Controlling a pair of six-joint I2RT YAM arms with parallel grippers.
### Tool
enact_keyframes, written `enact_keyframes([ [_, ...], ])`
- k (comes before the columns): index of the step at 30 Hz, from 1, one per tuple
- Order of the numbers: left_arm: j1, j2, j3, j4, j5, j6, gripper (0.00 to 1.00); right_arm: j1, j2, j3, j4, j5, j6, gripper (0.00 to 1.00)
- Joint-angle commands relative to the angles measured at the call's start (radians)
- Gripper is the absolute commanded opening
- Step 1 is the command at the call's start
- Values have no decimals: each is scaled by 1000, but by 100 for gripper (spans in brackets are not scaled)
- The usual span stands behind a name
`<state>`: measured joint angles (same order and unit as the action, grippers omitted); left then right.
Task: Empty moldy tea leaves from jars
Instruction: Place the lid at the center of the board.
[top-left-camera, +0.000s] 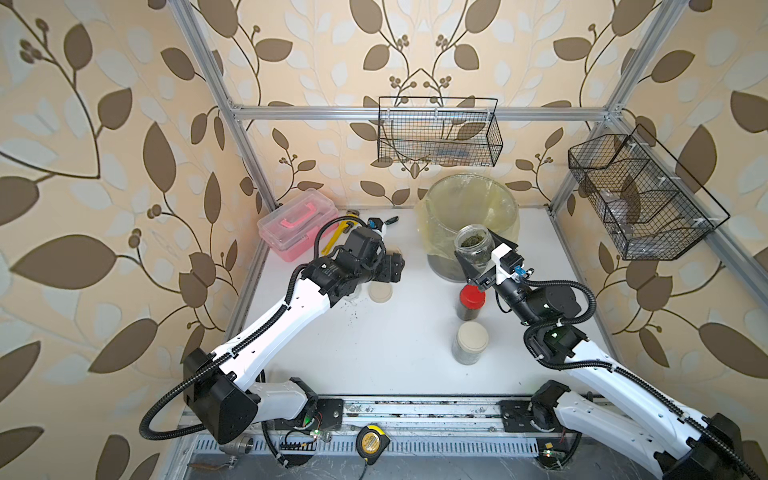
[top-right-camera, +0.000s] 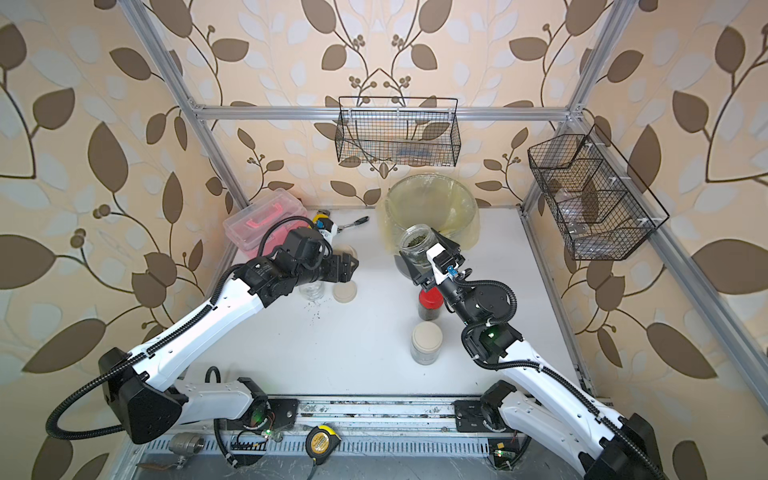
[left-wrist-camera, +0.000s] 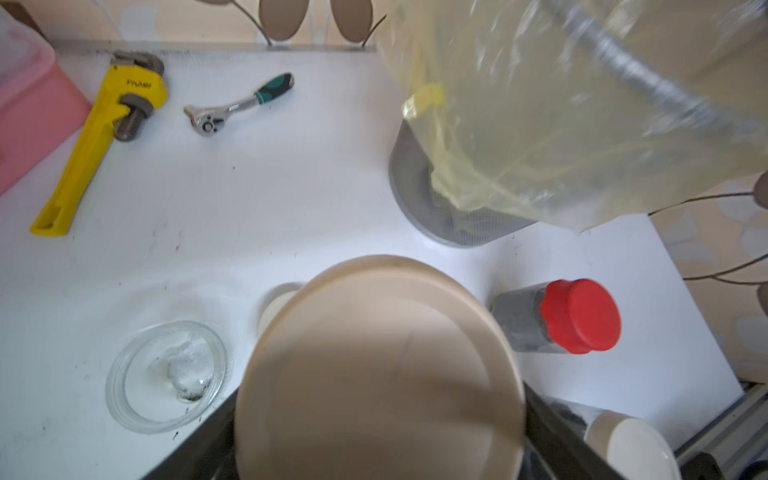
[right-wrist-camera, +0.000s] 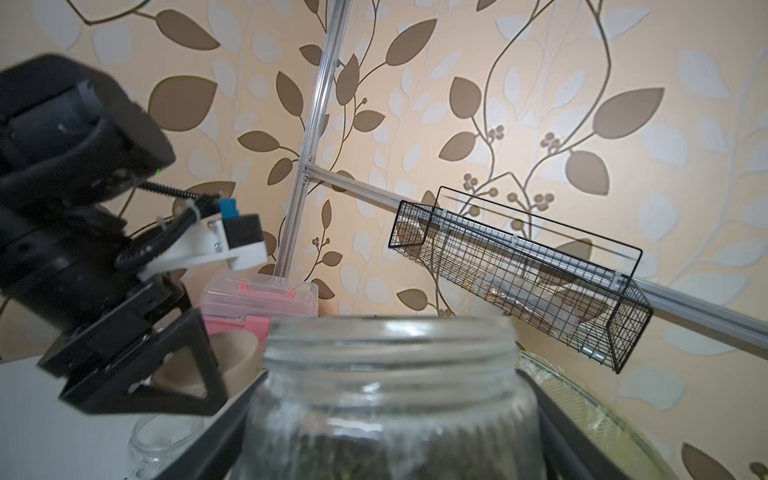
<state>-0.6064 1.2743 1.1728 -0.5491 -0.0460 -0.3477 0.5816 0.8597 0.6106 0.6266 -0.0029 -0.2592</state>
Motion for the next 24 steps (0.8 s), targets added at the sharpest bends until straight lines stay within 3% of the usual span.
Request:
enact_keyframes([
  [1,-32,-34,-76,68,-16,-37,64,-6,-26,-14,24,25,21,42],
  [7,-98,25,-185,83,-35,-118,65,-14,-5,-11,32,16,29,42],
  [19,-131,180,-362,185,-37,-223,67,-14,26,4,25,3,38,42],
  [24,-131,238,-386,209,-42,-224,80,-14,25,8,12,1,35,42],
])
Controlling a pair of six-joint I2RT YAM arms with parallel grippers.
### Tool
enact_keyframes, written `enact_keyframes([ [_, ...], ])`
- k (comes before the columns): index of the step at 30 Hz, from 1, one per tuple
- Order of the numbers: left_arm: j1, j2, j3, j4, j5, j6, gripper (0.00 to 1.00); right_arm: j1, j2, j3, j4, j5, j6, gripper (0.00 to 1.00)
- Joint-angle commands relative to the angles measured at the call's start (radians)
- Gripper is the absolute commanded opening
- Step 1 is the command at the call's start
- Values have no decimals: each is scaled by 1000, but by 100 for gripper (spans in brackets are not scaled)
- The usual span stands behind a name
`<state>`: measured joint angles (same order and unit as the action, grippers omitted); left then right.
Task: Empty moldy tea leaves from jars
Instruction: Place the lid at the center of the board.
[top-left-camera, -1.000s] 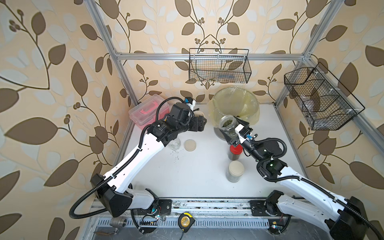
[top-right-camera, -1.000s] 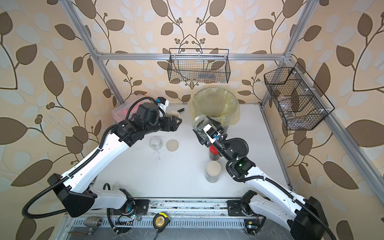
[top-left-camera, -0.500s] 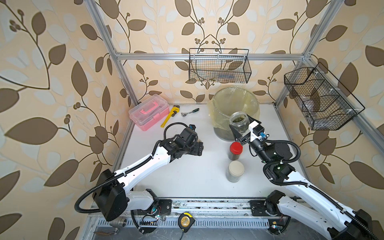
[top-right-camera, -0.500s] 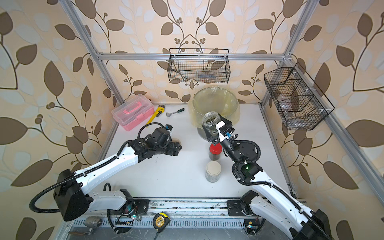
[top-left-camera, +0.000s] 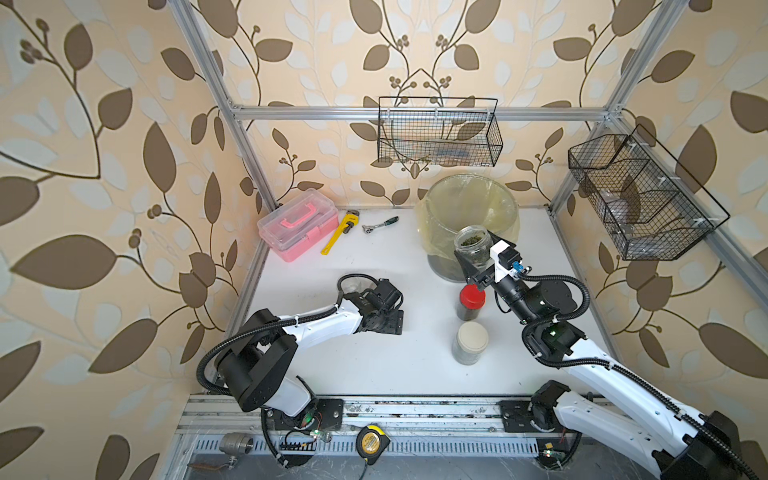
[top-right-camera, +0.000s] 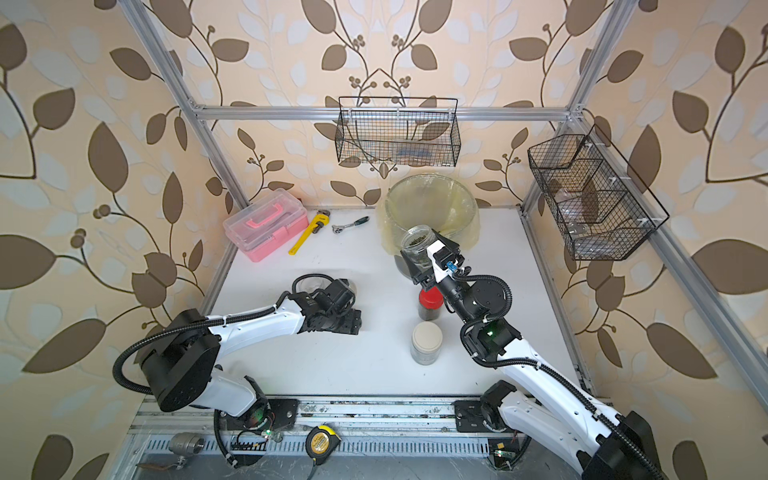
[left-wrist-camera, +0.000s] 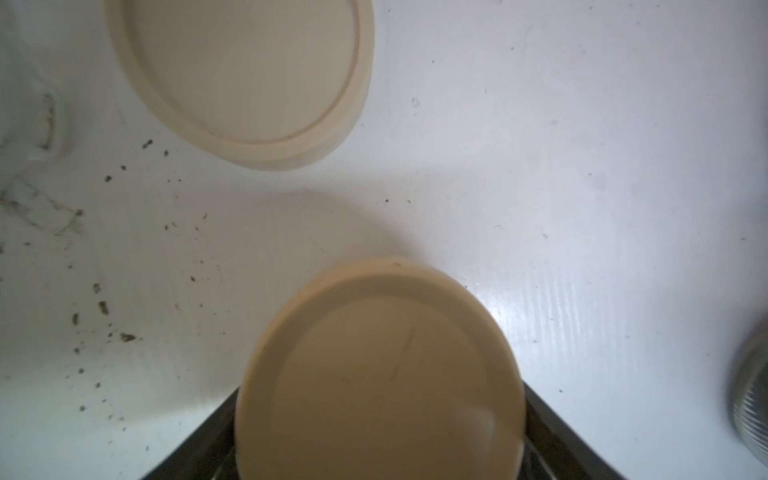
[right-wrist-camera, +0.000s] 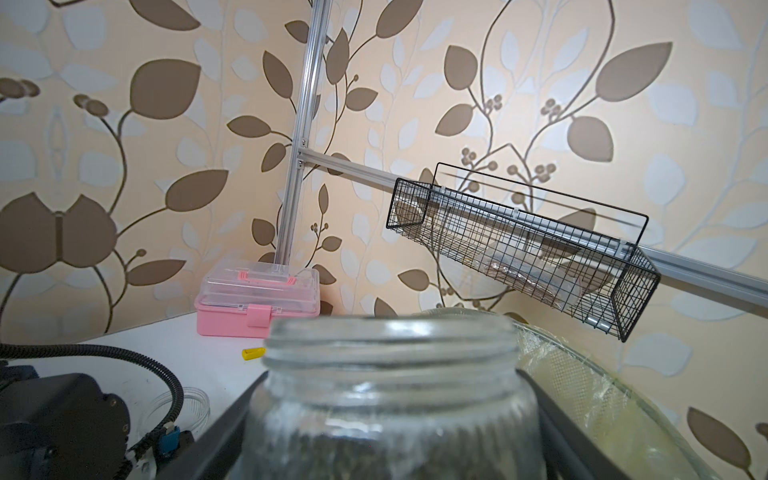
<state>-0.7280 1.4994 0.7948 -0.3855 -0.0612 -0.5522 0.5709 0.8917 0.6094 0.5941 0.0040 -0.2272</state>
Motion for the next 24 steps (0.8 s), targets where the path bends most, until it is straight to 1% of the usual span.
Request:
enact_keyframes([
  [1,-10,18,-7,46,-29,-23,85,-4,-8,9,42,-6,2,42],
  [3,-10,26,-11,53,-38,-26,92,-3,-10,8,39,-4,2,42],
  [7,-10,28,-17,59,-42,-25,99,-3,-11,6,36,-5,3,42],
  [12,-10,6,-16,52,-48,-29,99,-4,-7,7,36,-7,5,42],
  [15,-10,-50,7,39,-53,-26,99,-4,0,7,38,-9,6,42],
  [19,-10,-175,81,14,-74,15,99,-4,9,4,39,-9,16,42],
  [21,-10,-231,139,15,-84,49,99,-5,15,5,43,-10,22,42],
  [24,-10,-288,227,54,-67,85,99,-4,18,6,46,-13,25,42],
])
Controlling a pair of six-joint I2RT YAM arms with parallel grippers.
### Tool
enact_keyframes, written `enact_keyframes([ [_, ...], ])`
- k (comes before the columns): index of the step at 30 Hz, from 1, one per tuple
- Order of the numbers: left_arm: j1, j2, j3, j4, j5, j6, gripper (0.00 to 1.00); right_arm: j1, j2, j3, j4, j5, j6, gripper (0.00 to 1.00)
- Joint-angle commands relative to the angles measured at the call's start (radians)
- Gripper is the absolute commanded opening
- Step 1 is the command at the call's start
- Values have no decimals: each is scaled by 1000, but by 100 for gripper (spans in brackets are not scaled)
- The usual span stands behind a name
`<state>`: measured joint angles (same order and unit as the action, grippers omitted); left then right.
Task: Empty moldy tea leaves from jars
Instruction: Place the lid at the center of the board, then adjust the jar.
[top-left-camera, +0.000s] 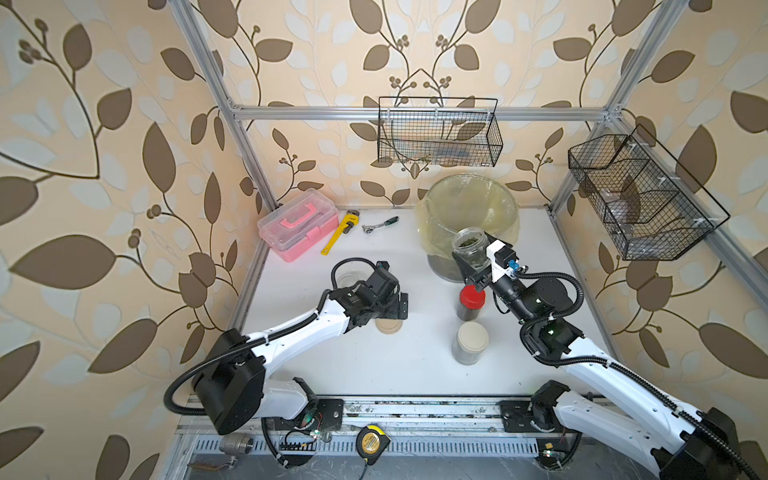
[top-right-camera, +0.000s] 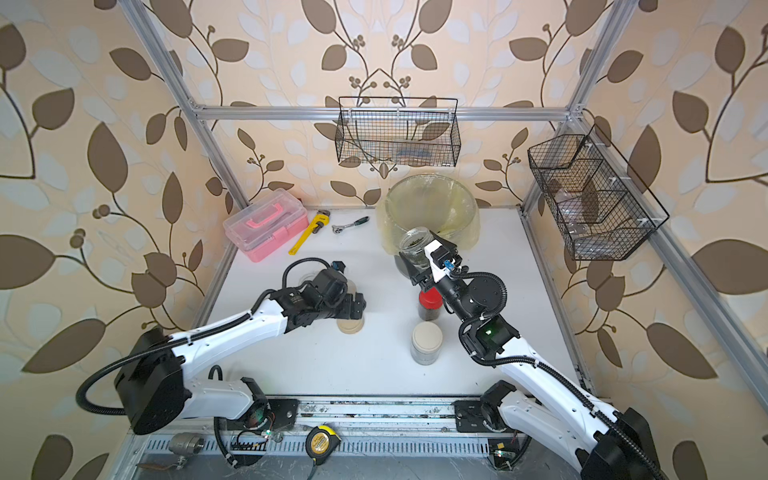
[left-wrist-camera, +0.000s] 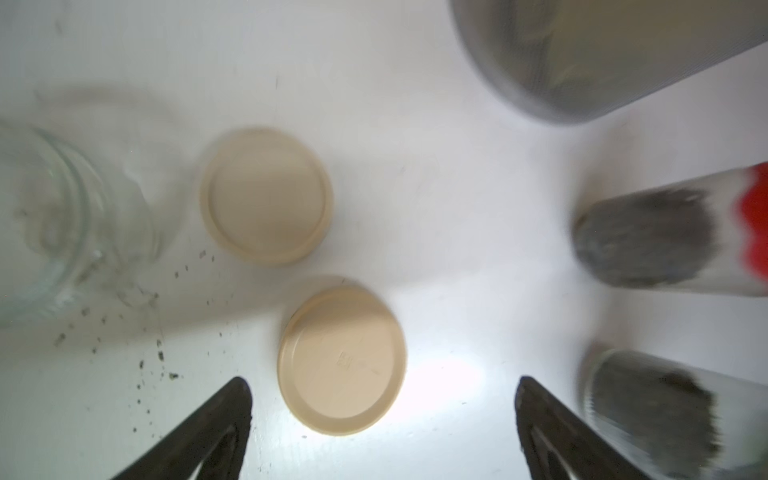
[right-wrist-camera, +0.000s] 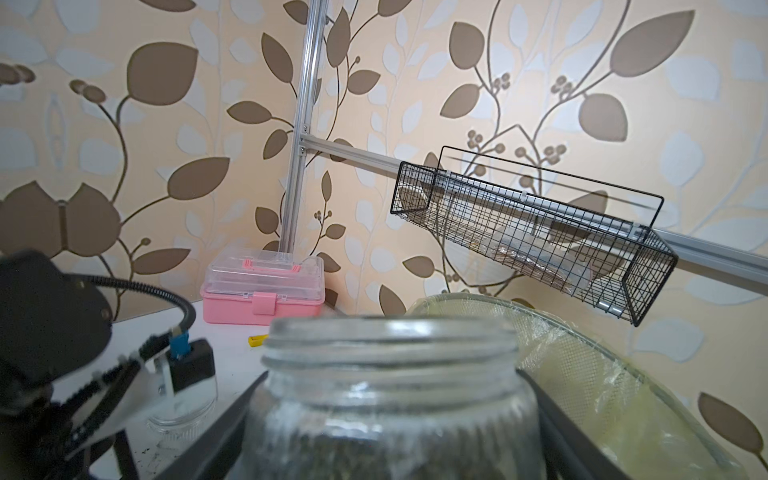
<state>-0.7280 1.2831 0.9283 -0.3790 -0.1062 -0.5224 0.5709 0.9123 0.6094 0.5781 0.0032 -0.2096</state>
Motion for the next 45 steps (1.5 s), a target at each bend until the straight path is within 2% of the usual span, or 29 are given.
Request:
enact_keyframes([
  [1,-10,-85,113,75,-8,64,99,-5,-3,4,62,-13,7,42],
  [4,-10,-109,168,188,63,73,99,-5,-4,4,57,-13,7,42],
  [8,-10,-88,233,355,226,68,99,-5,-2,1,57,-18,9,42],
  [14,-21,27,362,415,456,95,99,-5,-1,4,60,-34,7,42],
  [17,-43,73,403,409,469,127,99,-5,2,6,63,-49,2,42],
  [33,-63,231,531,399,595,98,99,-5,3,4,88,-144,-4,42],
  [35,-63,239,544,385,603,86,94,-5,6,6,88,-144,-4,42],
  [38,-65,240,551,367,594,71,76,-5,11,4,92,-144,-2,43],
  [41,-64,235,557,355,575,51,60,-5,16,4,95,-144,1,48],
  [43,-65,231,565,343,564,38,55,-5,16,1,97,-151,-3,56],
  [45,-63,229,577,332,557,23,53,-5,17,-2,100,-166,-11,75],
])
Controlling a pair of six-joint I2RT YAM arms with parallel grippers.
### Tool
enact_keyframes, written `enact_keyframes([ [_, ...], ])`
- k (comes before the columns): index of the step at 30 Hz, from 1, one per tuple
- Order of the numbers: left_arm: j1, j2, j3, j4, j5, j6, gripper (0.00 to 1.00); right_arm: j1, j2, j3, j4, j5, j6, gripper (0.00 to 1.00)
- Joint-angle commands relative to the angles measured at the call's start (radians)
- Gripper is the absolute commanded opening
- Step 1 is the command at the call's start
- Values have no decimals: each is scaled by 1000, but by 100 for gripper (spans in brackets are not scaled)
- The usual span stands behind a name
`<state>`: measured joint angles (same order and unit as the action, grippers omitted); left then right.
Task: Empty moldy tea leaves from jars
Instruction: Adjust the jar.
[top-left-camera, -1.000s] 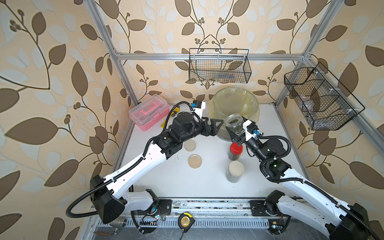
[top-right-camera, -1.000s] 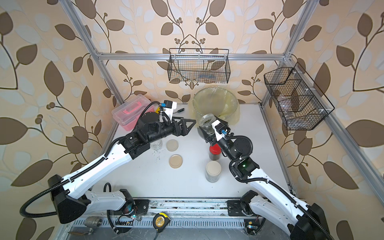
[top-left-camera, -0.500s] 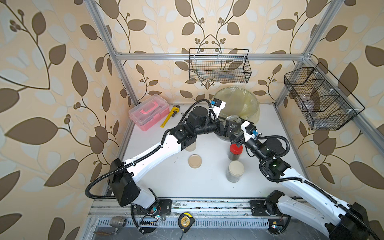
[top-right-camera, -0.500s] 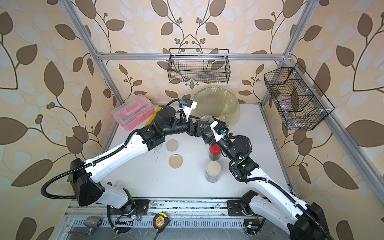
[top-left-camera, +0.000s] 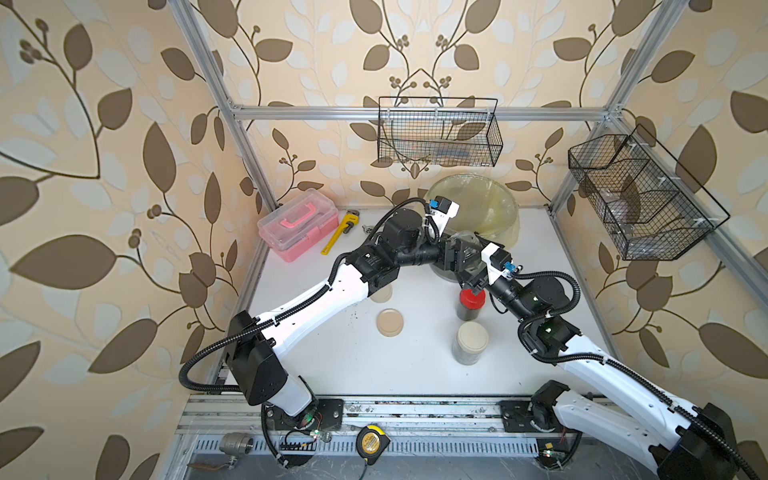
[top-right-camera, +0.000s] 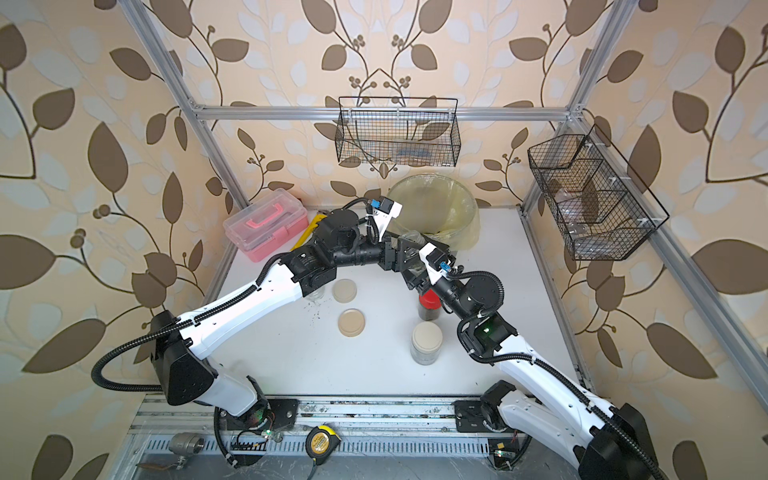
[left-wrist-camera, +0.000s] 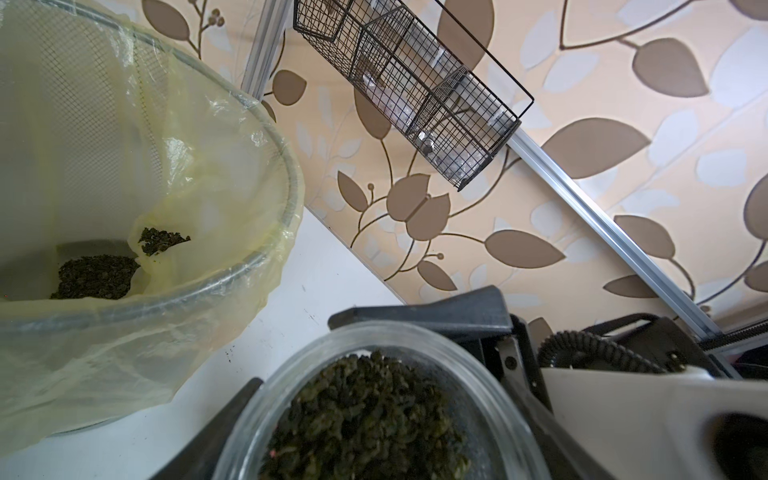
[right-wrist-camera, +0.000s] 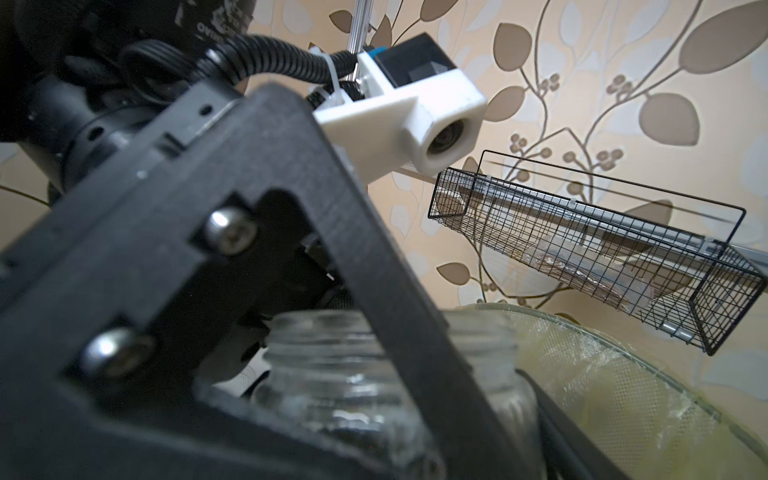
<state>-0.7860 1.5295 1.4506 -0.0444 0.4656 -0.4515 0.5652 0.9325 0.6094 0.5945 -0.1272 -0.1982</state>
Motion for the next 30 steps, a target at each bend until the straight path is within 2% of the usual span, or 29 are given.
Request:
enact_keyframes([
  [1,-6,-19,61,-7,-20,-55,52,1,-2,-5,89,-38,-22,83],
  [3,-6,-26,71,-17,-38,-60,52,-1,-4,-22,124,-36,-16,90],
  [5,-6,-35,76,-29,-57,-60,51,-3,-4,-45,163,-30,-10,92],
  [10,-4,-45,88,-38,-64,-79,51,-31,11,-84,250,-65,68,92],
  [17,-4,-51,85,-22,-59,-96,51,-33,46,-105,309,-85,94,92],
  [25,-4,-58,68,23,-48,-129,51,-33,118,-106,409,-117,134,88],
  [30,-4,-64,62,20,-54,-128,51,-31,133,-94,424,-139,141,77],
])
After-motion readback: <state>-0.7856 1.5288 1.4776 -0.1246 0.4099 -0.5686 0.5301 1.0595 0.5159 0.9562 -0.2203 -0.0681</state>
